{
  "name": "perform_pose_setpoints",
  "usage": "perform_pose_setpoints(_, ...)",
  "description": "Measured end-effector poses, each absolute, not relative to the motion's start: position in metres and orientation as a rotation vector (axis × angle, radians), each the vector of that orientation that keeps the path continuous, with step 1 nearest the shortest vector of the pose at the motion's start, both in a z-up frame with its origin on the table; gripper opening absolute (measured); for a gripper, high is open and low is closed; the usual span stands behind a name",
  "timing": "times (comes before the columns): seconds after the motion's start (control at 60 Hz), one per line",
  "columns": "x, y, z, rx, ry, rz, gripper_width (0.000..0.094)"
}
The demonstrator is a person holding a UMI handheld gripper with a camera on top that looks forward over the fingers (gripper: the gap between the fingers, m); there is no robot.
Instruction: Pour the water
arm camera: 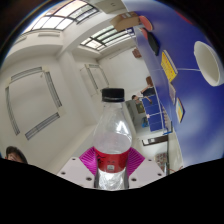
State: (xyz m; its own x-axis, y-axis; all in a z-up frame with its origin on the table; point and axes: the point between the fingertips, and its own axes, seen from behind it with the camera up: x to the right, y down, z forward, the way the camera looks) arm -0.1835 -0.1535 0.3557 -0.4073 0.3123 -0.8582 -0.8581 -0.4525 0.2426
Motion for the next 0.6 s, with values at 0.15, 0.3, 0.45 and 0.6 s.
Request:
perform_pose_setpoints(0.15, -0.156, -0.122, 0.29, -0.805, 1.267, 2.121, 0.0334)
perform_pose_setpoints(0.3, -0.149, -0.113, 0.236, -0.752, 1.463, 2.138, 0.0333)
perform_pose_setpoints(0.45, -0.154, -0.116, 0.246, -0.783, 1.428, 2.151, 0.0332)
perform_pose_setpoints(0.6, -0.141, -0.121, 0.289, -0.847, 1.288, 2.105, 0.0331)
